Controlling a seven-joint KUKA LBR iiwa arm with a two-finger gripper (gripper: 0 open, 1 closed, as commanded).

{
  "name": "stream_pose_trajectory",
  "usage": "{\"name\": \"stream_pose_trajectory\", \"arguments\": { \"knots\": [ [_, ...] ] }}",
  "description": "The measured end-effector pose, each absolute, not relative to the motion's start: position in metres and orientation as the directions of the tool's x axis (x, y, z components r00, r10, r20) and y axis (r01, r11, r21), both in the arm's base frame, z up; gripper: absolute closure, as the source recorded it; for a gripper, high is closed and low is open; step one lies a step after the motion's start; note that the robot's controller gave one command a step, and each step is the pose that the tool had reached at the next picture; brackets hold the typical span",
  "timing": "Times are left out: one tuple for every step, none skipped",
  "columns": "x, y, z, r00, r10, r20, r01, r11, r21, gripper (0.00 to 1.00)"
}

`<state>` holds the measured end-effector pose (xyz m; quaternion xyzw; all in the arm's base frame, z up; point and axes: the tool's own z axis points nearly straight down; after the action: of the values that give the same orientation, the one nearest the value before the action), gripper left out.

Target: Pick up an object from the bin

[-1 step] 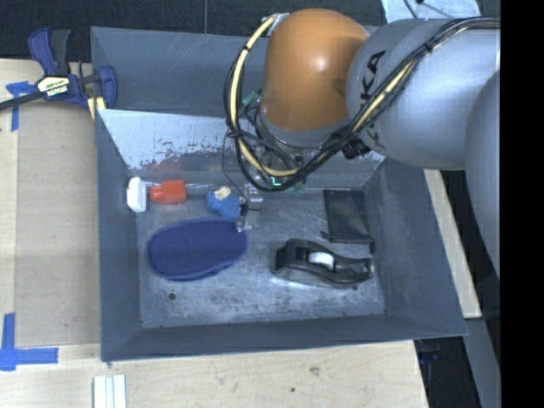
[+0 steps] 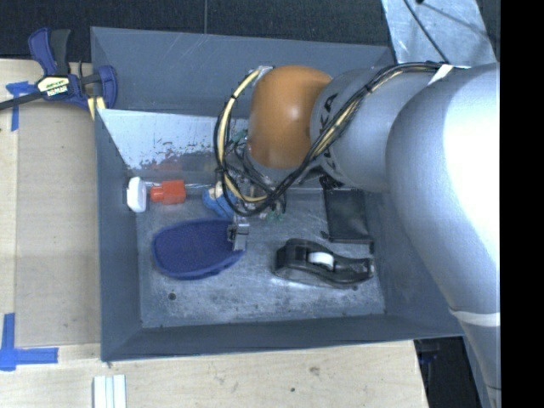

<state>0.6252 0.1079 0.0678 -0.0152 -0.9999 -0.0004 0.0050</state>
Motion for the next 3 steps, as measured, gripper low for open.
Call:
{"name": "stream_pose_trajectory", "arguments": {
  "knots": [
    [0.617, 0.123, 0.102, -1.0, -0.011, -0.007, -0.012, 1.0, 0.001, 0.0],
    [0.622, 0.123, 0.1, -1.0, -0.003, -0.006, -0.003, 1.0, 0.001, 0.0],
    [0.621, 0.123, 0.072, -0.987, 0.16, 0.005, 0.16, 0.987, -0.001, 0.0]
  ]
}}
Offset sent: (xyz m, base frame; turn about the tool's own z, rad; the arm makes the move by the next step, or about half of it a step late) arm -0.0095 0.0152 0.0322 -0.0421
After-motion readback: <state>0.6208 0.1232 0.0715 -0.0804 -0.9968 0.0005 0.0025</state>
